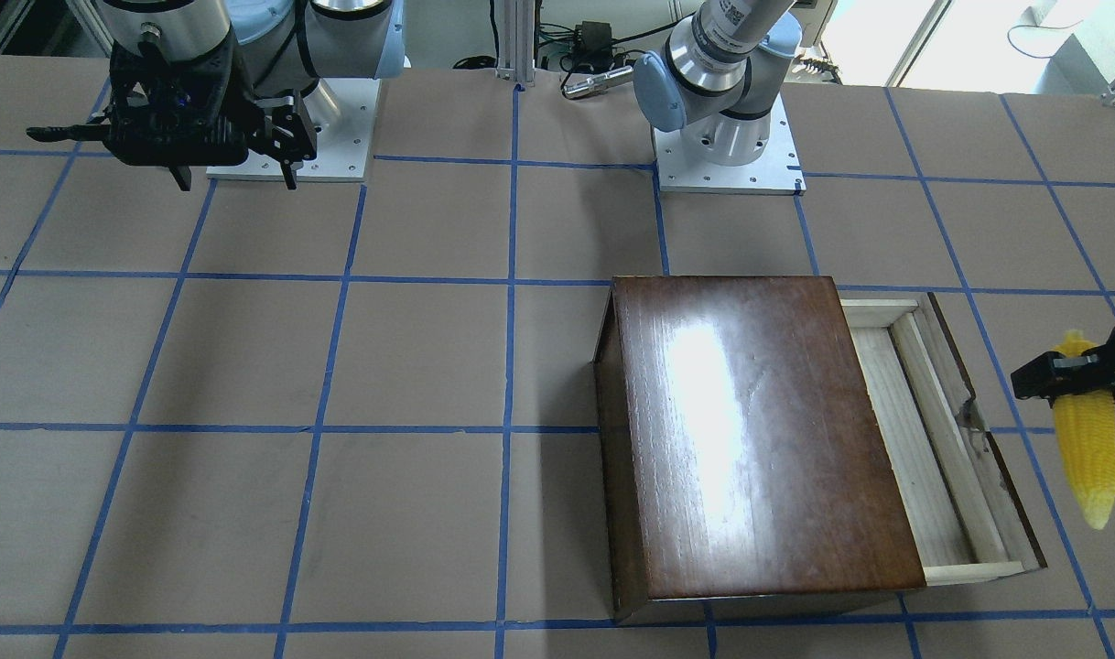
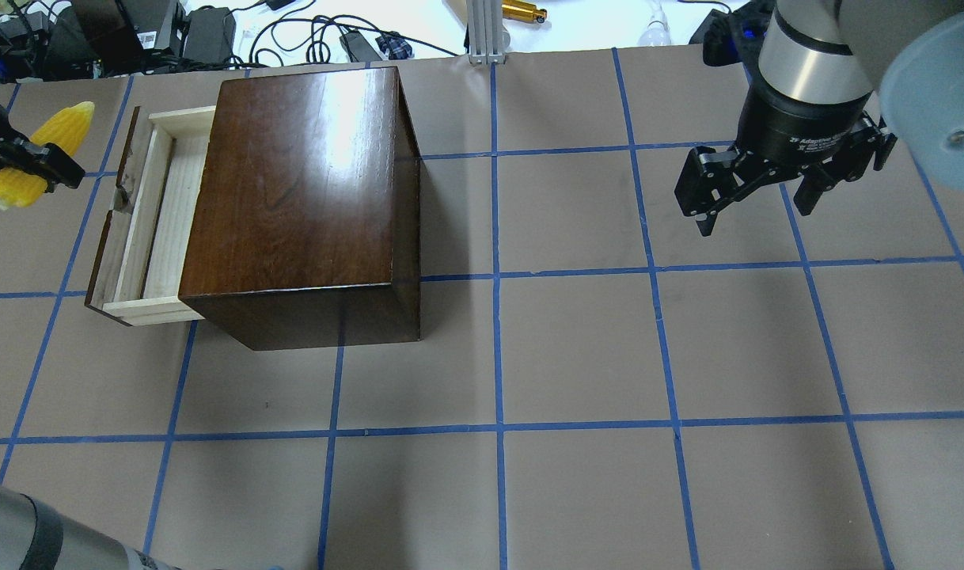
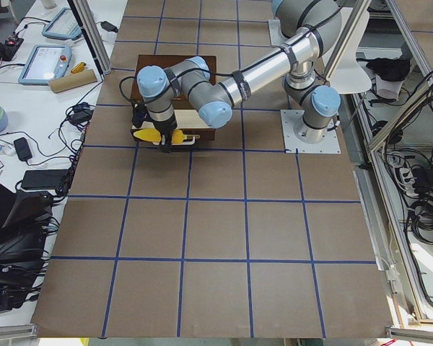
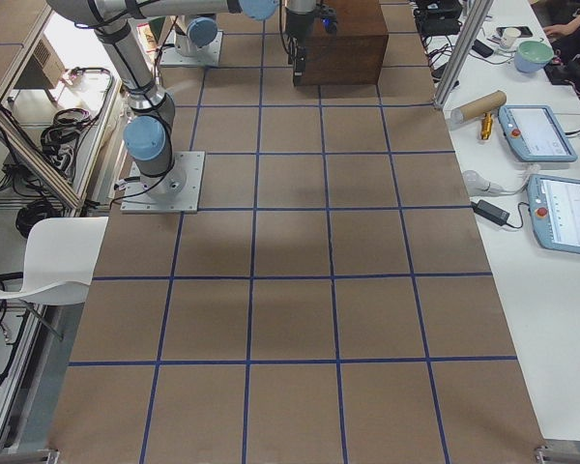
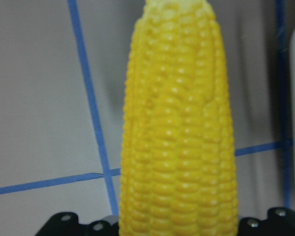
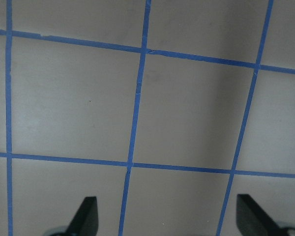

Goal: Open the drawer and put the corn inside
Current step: 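Lift the corn and carry it over the open drawer with the left gripper, then lower the corn into the drawer and open the left gripper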

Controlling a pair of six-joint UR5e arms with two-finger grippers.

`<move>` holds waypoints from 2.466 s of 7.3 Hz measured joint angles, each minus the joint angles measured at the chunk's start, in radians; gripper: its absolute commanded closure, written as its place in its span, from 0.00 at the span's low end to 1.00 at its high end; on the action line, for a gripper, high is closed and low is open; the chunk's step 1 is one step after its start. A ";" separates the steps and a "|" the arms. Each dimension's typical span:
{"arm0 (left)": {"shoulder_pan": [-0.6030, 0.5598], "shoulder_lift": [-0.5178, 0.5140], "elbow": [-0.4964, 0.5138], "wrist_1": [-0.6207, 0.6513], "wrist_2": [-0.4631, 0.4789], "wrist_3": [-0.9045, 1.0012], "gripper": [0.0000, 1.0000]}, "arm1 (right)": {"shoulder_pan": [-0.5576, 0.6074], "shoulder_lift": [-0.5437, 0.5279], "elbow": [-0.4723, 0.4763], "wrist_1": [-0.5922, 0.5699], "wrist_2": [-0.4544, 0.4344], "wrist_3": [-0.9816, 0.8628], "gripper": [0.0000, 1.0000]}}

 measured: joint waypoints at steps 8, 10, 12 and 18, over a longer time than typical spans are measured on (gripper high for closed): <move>-0.135 0.072 -0.145 0.007 -0.026 -0.287 0.00 | 0.000 0.000 0.000 0.000 0.000 0.000 0.00; -0.134 0.072 -0.144 0.006 -0.026 -0.289 0.00 | 0.000 0.000 0.000 0.000 0.000 0.000 0.00; -0.134 0.072 -0.141 0.006 -0.026 -0.289 0.00 | 0.000 -0.001 0.000 0.000 0.001 0.000 0.00; -0.170 0.203 -0.075 -0.177 -0.028 -0.340 0.00 | 0.000 0.000 0.000 0.000 0.000 0.000 0.00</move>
